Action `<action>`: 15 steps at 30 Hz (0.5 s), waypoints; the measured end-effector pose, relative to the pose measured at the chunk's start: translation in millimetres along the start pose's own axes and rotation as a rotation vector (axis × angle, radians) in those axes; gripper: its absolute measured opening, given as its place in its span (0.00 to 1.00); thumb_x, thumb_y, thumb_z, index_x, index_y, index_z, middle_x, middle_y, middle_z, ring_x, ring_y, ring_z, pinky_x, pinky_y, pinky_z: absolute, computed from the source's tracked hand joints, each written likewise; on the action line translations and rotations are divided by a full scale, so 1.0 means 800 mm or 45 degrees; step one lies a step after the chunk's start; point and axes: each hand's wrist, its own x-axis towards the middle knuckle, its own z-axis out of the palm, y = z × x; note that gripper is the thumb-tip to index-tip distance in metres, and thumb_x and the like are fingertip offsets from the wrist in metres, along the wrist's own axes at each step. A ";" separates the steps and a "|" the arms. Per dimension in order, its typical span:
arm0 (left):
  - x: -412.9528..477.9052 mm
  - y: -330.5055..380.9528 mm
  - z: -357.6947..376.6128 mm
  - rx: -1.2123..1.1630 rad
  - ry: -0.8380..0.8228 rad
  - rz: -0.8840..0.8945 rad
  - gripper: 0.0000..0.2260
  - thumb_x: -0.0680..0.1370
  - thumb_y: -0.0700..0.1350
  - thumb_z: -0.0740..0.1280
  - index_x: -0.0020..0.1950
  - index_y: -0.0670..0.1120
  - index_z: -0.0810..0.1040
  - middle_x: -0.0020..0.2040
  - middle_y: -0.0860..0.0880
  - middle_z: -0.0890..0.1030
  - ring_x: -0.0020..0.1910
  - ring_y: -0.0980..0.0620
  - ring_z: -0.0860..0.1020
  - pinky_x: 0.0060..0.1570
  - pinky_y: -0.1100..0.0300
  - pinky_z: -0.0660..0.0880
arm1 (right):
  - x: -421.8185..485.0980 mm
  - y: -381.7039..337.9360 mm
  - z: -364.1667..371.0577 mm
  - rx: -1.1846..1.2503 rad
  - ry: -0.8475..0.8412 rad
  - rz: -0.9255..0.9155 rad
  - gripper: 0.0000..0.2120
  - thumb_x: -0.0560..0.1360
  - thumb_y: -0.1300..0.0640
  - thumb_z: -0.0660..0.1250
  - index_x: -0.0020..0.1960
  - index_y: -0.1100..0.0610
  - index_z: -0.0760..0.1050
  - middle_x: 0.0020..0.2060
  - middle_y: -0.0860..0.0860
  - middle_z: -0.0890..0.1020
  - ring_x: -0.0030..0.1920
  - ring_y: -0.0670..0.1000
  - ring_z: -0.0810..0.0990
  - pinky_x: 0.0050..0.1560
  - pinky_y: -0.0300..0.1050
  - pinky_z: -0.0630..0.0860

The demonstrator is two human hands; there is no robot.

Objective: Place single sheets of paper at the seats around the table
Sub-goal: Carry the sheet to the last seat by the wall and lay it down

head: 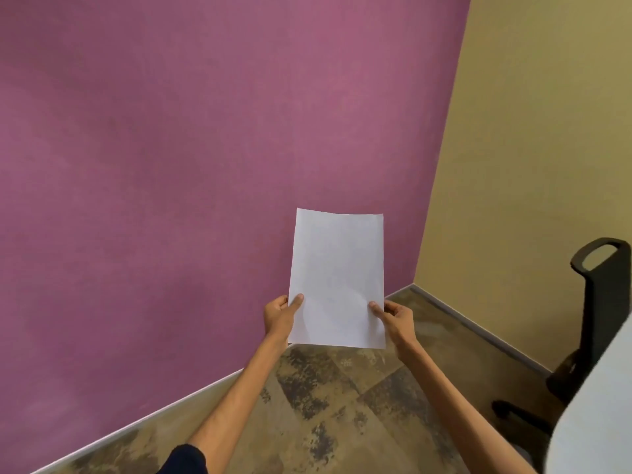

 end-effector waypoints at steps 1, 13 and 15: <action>0.021 -0.003 0.015 -0.002 -0.021 0.001 0.09 0.76 0.43 0.72 0.48 0.37 0.81 0.46 0.41 0.84 0.43 0.46 0.79 0.46 0.49 0.79 | 0.021 0.001 -0.005 0.007 0.015 0.004 0.14 0.75 0.55 0.72 0.45 0.68 0.81 0.44 0.67 0.83 0.39 0.56 0.77 0.42 0.54 0.76; 0.290 -0.010 0.222 -0.024 -0.302 -0.009 0.05 0.75 0.42 0.73 0.46 0.40 0.82 0.44 0.46 0.85 0.41 0.49 0.81 0.38 0.61 0.80 | 0.283 0.006 -0.055 -0.014 0.302 0.011 0.11 0.75 0.55 0.72 0.46 0.63 0.83 0.44 0.60 0.86 0.41 0.55 0.82 0.50 0.60 0.80; 0.323 -0.012 0.254 -0.036 -0.332 -0.026 0.07 0.75 0.41 0.72 0.48 0.37 0.82 0.45 0.45 0.85 0.42 0.47 0.82 0.43 0.57 0.80 | 0.318 0.005 -0.065 -0.017 0.346 0.019 0.06 0.75 0.54 0.72 0.43 0.56 0.83 0.41 0.53 0.87 0.39 0.51 0.84 0.42 0.50 0.83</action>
